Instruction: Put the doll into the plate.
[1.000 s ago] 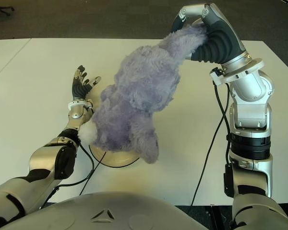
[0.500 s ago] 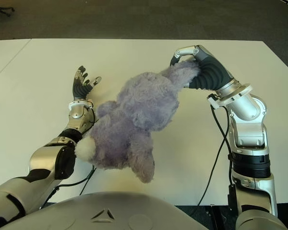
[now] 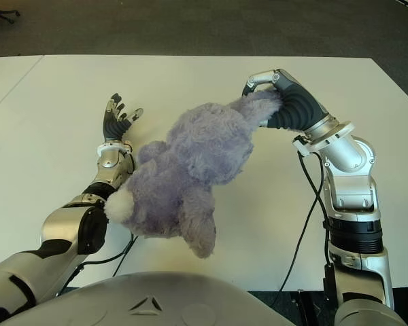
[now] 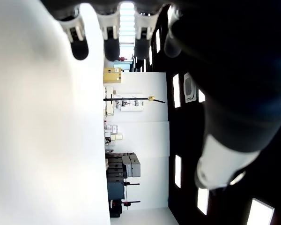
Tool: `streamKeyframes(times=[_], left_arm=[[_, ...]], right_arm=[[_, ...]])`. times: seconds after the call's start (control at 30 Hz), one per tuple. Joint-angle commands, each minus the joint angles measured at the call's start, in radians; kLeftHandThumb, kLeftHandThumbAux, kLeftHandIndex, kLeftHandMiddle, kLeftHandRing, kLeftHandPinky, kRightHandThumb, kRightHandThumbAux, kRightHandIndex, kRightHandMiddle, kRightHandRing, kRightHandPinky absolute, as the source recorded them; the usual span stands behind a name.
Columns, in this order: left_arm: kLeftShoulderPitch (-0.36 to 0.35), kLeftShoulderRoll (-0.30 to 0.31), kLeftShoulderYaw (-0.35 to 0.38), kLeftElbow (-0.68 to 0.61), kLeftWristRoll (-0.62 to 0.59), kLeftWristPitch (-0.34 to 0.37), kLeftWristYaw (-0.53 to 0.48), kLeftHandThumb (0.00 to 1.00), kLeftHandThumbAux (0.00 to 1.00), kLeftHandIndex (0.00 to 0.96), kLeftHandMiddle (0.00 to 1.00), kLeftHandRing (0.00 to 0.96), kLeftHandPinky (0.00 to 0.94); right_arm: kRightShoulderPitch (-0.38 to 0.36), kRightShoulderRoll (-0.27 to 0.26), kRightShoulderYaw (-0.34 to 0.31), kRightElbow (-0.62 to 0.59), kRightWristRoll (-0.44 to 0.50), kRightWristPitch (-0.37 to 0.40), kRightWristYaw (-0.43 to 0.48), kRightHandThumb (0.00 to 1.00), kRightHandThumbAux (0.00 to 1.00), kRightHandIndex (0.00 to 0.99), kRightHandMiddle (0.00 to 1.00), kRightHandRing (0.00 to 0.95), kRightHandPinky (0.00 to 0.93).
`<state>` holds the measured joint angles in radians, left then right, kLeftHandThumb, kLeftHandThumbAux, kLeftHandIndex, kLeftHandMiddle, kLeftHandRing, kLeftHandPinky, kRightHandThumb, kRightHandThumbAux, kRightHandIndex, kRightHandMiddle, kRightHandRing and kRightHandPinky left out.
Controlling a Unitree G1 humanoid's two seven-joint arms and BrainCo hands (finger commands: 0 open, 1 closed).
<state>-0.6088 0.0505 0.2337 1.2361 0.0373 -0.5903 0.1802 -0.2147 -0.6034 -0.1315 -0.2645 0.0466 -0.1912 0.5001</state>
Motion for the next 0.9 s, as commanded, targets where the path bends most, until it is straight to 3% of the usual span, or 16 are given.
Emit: streamKeyframes(times=[0.03, 0.7, 0.9], left_arm=[[0.146, -0.048, -0.002, 0.1, -0.003, 0.102, -0.002, 0.037, 0.775, 0.046, 0.075, 0.079, 0.094], [0.146, -0.057, -0.008, 0.1, -0.002, 0.098, 0.008, 0.047, 0.777, 0.048, 0.079, 0.085, 0.103], [0.147, -0.058, -0.009, 0.101, -0.004, 0.101, -0.001, 0.033, 0.783, 0.041, 0.07, 0.077, 0.094]], right_arm=[[0.022, 0.012, 0.015, 0.021, -0.009, -0.004, 0.001, 0.26, 0.7, 0.761, 0.867, 0.866, 0.85], [0.014, -0.009, 0.03, 0.052, -0.038, -0.014, 0.013, 0.236, 0.7, 0.755, 0.863, 0.865, 0.856], [-0.06, -0.012, 0.017, 0.069, -0.028, 0.03, -0.001, 0.185, 0.689, 0.762, 0.867, 0.87, 0.865]])
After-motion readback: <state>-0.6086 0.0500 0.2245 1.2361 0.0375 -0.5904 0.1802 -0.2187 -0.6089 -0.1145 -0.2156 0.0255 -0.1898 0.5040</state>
